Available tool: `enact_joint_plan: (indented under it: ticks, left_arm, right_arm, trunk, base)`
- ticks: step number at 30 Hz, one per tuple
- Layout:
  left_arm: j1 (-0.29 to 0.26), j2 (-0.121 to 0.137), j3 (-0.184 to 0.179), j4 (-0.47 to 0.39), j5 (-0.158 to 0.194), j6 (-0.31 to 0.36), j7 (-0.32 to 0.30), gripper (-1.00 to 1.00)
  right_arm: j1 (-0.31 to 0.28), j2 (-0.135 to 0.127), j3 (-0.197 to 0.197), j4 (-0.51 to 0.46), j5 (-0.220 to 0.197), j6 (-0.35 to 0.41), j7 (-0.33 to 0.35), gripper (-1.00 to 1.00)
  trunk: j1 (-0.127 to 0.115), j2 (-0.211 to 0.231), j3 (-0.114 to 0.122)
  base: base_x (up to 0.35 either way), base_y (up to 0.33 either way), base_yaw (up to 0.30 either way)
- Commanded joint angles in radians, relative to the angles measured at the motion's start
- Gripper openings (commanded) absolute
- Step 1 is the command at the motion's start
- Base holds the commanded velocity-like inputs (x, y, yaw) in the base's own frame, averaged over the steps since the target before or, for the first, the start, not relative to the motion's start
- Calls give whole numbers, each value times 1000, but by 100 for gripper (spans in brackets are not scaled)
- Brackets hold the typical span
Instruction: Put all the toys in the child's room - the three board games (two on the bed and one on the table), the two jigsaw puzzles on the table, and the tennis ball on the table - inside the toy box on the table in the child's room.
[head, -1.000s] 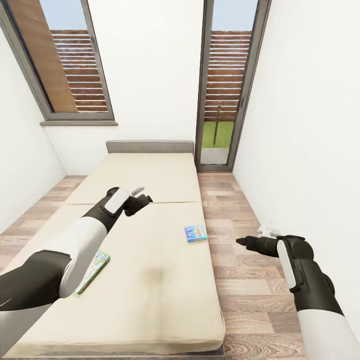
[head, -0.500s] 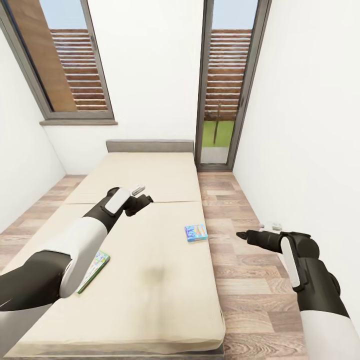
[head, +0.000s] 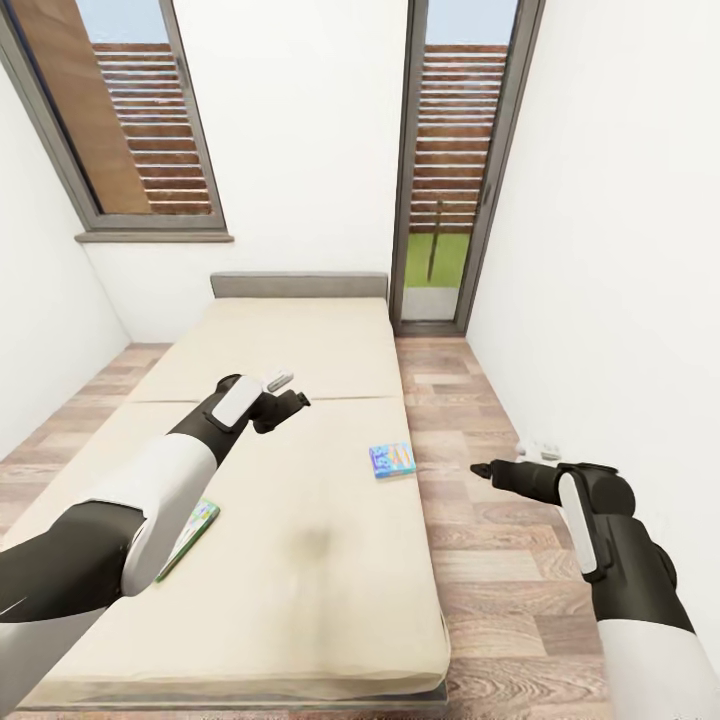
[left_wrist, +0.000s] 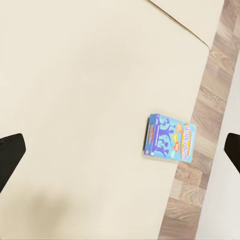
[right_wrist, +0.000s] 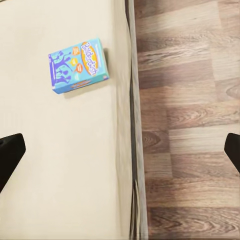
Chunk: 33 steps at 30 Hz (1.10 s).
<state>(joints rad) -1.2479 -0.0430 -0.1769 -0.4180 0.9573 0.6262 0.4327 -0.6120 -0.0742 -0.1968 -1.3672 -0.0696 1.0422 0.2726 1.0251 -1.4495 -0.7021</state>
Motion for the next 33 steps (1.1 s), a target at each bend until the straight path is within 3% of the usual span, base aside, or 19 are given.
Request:
enact_joint_plan:
  ticks: [1,8,9,14,21,33]
  left_arm:
    - [-1,1,-7,-2,11,1,9,100]
    - [-1,1,-6,-2,12,7,9,100]
    - [-1,1,-6,-2,13,8,9,100]
    - [-1,2,-6,-2,15,10,9,100]
    - [-1,2,-6,-2,17,12,9,100]
    - [-1,2,-6,-2,18,12,9,100]
  right_arm:
    - [-1,0,-1,0,-7,5,-3,100]
    - [-20,0,-3,110,-4,5,-5,100]
    - [-41,0,-3,164,-2,5,-6,100]
    - [-80,-1,-3,260,0,5,-7,100]
    - [-103,-5,-3,320,2,5,-7,100]
    - [-109,-8,-5,337,3,5,-7,100]
  trunk:
    - [0,-1,-3]
    - [0,-1,-14]
    - [0,-1,-16]
    - [0,-1,-24]
    - [0,-1,-35]
    - [0,-1,-55]
  base:
    - [0,0,0]
    - [0,0,0]
    - [0,0,0]
    - [0,0,0]
    - [0,0,0]
    - [0,0,0]
